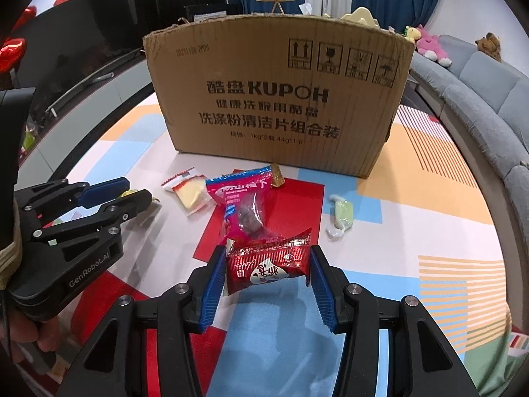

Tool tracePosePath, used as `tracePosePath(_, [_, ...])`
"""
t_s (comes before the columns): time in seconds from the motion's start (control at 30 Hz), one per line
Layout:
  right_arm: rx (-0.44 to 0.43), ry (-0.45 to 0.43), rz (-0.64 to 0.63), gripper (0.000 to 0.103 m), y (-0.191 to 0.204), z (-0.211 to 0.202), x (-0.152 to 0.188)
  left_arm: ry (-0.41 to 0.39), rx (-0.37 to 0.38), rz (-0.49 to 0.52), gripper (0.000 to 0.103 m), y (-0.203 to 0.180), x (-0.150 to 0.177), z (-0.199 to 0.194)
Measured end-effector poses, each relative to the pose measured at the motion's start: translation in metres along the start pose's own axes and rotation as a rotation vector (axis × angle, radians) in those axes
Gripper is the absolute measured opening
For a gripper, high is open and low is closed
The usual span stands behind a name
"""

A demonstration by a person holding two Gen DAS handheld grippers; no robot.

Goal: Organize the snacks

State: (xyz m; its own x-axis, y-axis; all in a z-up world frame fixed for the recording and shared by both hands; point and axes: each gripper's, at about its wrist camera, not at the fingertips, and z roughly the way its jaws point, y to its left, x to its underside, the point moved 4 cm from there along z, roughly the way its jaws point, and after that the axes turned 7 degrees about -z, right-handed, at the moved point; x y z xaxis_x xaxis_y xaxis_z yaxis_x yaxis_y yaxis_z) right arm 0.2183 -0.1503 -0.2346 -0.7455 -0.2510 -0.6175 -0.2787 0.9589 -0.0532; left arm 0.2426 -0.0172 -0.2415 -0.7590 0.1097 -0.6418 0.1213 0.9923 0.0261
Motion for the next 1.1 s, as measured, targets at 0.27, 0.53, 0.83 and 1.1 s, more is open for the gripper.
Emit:
tracePosePath(0.27, [0.012, -0.036, -0.002, 0.05, -0.002, -0.017, -0.006, -0.026, -0.002, -0.006, 0.028, 0.0, -0.003, -0.017])
tracePosePath(0.53, [0.019, -0.067, -0.006, 0.05, -0.001, -0.03, -0.013, -0.049, -0.006, -0.019, 0.028, 0.001, -0.007, -0.033])
tracePosePath(0.83, [0.027, -0.115, -0.001, 0.05, -0.002, -0.051, -0.025, -0.074, -0.023, -0.038, 0.028, 0.003, -0.016, -0.049])
tracePosePath(1.1, [0.041, -0.142, 0.011, 0.05, -0.005, -0.063, -0.037, -0.097, -0.038, -0.051, 0.028, 0.003, -0.027, -0.062])
